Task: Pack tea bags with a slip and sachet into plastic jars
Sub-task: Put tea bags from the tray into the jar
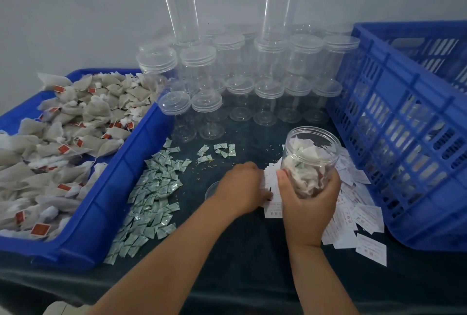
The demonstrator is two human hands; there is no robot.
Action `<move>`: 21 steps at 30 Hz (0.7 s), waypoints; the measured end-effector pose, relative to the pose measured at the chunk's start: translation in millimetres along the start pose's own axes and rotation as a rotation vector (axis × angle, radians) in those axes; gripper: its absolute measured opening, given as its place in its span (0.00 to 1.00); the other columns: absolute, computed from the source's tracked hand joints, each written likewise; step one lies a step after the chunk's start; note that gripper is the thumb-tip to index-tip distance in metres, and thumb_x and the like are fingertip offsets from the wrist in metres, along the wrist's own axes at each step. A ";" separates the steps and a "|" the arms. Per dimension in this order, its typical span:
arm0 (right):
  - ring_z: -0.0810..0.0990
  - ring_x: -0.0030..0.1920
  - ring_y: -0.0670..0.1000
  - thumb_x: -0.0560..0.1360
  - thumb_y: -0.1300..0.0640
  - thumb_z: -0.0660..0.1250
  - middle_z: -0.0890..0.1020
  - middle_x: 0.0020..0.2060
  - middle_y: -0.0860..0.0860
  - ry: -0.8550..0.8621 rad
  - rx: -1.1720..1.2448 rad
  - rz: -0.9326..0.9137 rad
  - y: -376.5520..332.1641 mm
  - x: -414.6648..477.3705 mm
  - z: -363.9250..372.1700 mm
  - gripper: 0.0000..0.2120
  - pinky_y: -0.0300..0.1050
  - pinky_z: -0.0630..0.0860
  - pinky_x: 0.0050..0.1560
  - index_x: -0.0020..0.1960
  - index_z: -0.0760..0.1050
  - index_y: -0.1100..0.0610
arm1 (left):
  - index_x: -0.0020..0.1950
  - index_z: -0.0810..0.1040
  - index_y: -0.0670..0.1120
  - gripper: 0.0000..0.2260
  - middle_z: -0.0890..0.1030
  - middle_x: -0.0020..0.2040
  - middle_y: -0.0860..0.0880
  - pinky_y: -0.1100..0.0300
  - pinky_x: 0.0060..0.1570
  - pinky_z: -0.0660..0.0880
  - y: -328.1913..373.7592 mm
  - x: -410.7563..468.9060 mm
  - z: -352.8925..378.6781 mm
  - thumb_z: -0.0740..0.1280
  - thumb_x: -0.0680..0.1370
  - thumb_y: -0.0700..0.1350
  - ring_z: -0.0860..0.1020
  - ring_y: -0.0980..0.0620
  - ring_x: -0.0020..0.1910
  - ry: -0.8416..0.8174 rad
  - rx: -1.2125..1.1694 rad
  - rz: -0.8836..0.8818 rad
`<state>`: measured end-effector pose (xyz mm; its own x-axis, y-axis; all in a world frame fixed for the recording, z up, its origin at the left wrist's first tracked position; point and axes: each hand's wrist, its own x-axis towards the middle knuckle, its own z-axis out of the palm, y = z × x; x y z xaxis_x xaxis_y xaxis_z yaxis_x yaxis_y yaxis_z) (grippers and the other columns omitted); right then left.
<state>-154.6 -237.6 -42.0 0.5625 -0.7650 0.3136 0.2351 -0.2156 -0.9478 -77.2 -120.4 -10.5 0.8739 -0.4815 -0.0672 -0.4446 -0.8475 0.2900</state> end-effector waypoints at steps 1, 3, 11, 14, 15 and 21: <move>0.82 0.63 0.45 0.63 0.36 0.82 0.80 0.63 0.40 0.007 0.014 0.007 -0.6 0.8 0.2 0.38 0.53 0.82 0.64 0.69 0.70 0.38 | 0.49 0.80 0.47 0.14 0.78 0.59 0.48 0.50 0.58 0.76 0.1 3.2 3.8 0.72 0.76 0.57 0.77 0.45 0.58 0.019 0.021 -0.017; 0.82 0.63 0.43 0.64 0.37 0.82 0.80 0.62 0.37 -0.004 0.024 0.010 -1.2 1.3 1.3 0.35 0.51 0.82 0.64 0.66 0.69 0.31 | 0.48 0.80 0.49 0.13 0.78 0.58 0.50 0.53 0.56 0.76 -4.0 7.0 7.3 0.75 0.74 0.57 0.78 0.48 0.57 0.061 -0.032 -0.050; 0.83 0.63 0.45 0.64 0.37 0.81 0.81 0.62 0.41 -0.108 0.044 -0.027 -0.9 -0.7 4.4 0.32 0.41 0.81 0.62 0.63 0.70 0.27 | 0.41 0.80 0.55 0.07 0.83 0.40 0.58 0.59 0.42 0.78 -21.2 8.7 1.9 0.77 0.74 0.53 0.81 0.60 0.41 0.169 -0.400 -0.132; 0.83 0.63 0.43 0.64 0.37 0.82 0.81 0.61 0.37 -0.126 0.047 -0.036 -0.8 -1.3 5.3 0.32 0.36 0.80 0.60 0.62 0.69 0.26 | 0.43 0.84 0.57 0.04 0.83 0.37 0.61 0.68 0.38 0.74 -25.6 10.8 -3.7 0.77 0.75 0.52 0.81 0.63 0.39 0.150 -0.442 -0.116; 0.82 0.63 0.42 0.64 0.37 0.82 0.81 0.61 0.36 -0.128 0.053 -0.031 -0.3 -1.5 5.3 0.32 0.36 0.80 0.60 0.63 0.69 0.27 | 0.43 0.85 0.57 0.03 0.83 0.36 0.61 0.70 0.36 0.73 -26.9 11.4 -6.3 0.77 0.75 0.51 0.81 0.63 0.38 0.139 -0.460 -0.111; 0.81 0.65 0.41 0.64 0.36 0.82 0.80 0.64 0.39 -0.145 0.035 0.011 3.4 -1.3 5.2 0.36 0.39 0.80 0.63 0.67 0.70 0.34 | 0.48 0.90 0.56 0.05 0.86 0.37 0.59 0.62 0.35 0.76 -34.9 14.5 -14.1 0.73 0.80 0.53 0.79 0.63 0.32 0.118 -0.568 -0.149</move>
<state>-150.4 -234.2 -45.3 0.6731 -0.6710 0.3110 0.2544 -0.1849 -0.9493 -46.2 -94.7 -8.2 0.9491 -0.3110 -0.0488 -0.1698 -0.6361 0.7527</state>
